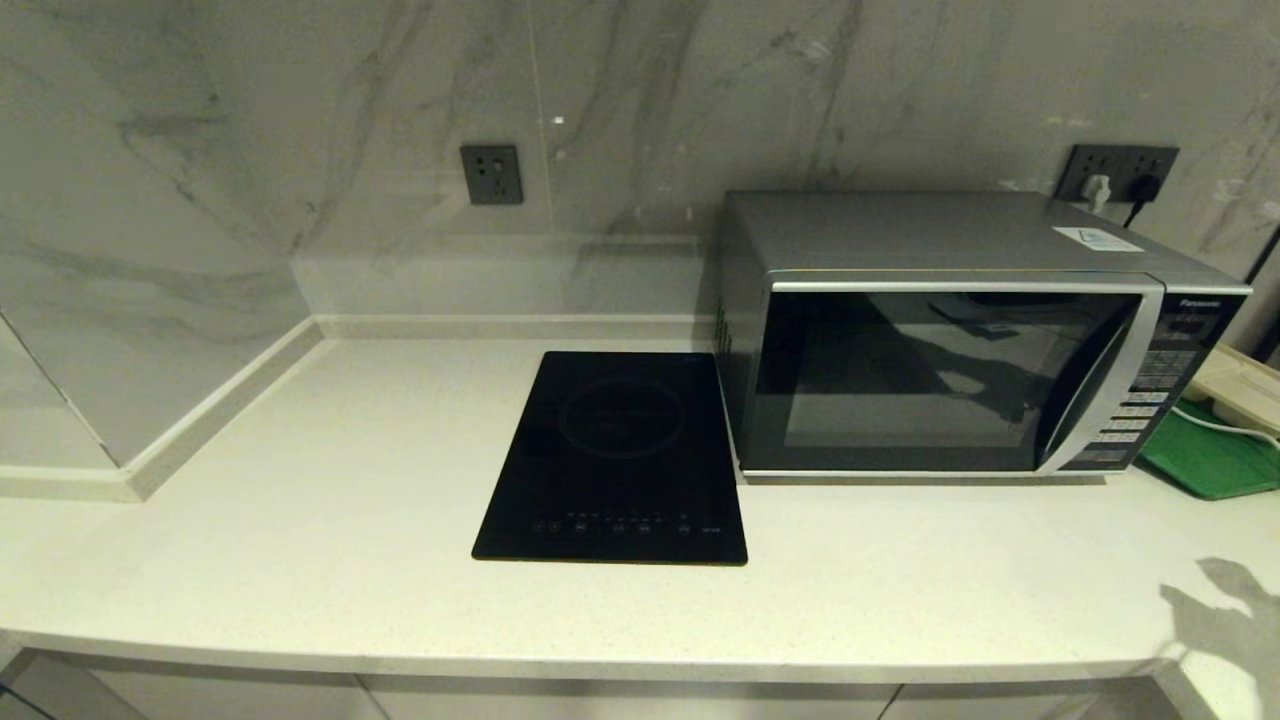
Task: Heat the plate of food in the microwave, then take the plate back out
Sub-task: Open the microwave oven
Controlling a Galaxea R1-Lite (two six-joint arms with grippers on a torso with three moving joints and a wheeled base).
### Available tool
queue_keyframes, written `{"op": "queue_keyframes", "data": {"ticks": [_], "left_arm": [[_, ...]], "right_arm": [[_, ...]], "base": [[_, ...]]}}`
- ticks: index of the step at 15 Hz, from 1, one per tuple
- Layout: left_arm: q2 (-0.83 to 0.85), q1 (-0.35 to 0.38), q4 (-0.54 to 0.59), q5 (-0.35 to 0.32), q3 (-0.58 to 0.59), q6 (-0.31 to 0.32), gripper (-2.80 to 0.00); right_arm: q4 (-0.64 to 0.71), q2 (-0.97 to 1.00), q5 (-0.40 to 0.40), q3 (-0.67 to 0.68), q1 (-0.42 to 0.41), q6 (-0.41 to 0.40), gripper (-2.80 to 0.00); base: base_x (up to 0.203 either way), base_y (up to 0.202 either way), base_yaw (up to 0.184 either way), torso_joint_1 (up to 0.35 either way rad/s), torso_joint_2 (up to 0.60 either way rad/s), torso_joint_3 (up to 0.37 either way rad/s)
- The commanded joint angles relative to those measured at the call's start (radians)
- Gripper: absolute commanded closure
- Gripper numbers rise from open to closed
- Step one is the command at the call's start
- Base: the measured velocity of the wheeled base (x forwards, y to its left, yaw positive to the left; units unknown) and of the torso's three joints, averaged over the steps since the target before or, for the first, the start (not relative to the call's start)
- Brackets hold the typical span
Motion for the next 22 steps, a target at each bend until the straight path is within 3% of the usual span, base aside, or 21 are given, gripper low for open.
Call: {"op": "queue_keyframes", "data": {"ticks": [1, 4, 8, 22], "left_arm": [[0.0, 0.0, 0.0, 0.0, 0.0, 0.001, 0.0], [0.0, 0.0, 0.0, 0.0, 0.0, -0.001, 0.0], [0.0, 0.0, 0.0, 0.0, 0.0, -0.001, 0.0], [0.0, 0.0, 0.0, 0.0, 0.0, 0.0, 0.0]], "right_arm": [[-0.227, 0.131, -0.009, 0.061, -0.01, 0.07, 0.0], [-0.332, 0.224, 0.009, 0.069, 0.017, 0.141, 0.0], [-0.336, 0.321, 0.131, 0.007, 0.09, 0.224, 0.0], [-0.336, 0.71, 0.189, -0.386, 0.189, 0.234, 0.0]], "base": [[0.0, 0.0, 0.0, 0.0, 0.0, 0.0], [0.0, 0.0, 0.0, 0.0, 0.0, 0.0], [0.0, 0.0, 0.0, 0.0, 0.0, 0.0], [0.0, 0.0, 0.0, 0.0, 0.0, 0.0]]}}
